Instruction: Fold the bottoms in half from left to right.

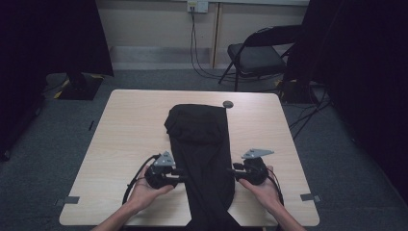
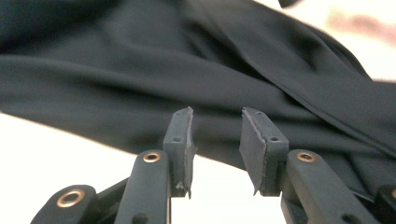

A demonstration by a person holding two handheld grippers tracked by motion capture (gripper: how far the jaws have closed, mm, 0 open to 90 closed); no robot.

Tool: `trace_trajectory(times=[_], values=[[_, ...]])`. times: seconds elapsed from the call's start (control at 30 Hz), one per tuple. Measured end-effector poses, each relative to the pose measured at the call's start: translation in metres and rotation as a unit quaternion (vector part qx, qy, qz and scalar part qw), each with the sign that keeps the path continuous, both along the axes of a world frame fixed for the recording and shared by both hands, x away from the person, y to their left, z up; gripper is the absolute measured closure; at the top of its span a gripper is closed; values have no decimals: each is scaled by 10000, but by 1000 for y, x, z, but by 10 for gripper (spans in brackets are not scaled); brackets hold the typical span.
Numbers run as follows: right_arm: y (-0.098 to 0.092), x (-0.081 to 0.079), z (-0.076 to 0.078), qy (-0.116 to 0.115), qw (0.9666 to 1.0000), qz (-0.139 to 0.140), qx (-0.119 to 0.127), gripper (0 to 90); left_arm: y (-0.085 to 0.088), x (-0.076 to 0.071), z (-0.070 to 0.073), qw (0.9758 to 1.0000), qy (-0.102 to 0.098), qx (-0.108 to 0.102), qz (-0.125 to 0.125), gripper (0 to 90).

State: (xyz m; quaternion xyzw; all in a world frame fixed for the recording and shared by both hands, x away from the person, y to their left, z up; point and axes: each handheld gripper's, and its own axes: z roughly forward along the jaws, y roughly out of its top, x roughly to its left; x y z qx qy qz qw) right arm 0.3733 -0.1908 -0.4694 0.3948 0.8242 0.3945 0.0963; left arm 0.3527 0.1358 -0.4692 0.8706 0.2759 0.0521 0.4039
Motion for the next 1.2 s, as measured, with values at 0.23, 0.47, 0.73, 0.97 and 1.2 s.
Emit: trace_trajectory(times=[0.23,0.47,0.73,0.97,1.2], values=[[-3,-4,-14,233,9996,136,-48,696,-27,-6,-19,9991,35,355,-234,542],[-12,5,-10,23,9998,-193,-61,900,-30,-9,-20,9975,-280,611,-211,541],[-37,9,-8,-114,9970,-600,-477,900,-29,-4,-22,9978,-324,569,-66,529],[-38,0,-3,-224,9952,-843,-443,643,-26,4,-22,9977,-363,571,21,529],[12,-20,-8,-39,9989,394,-242,646,-27,15,-22,9971,-381,617,231,532]])
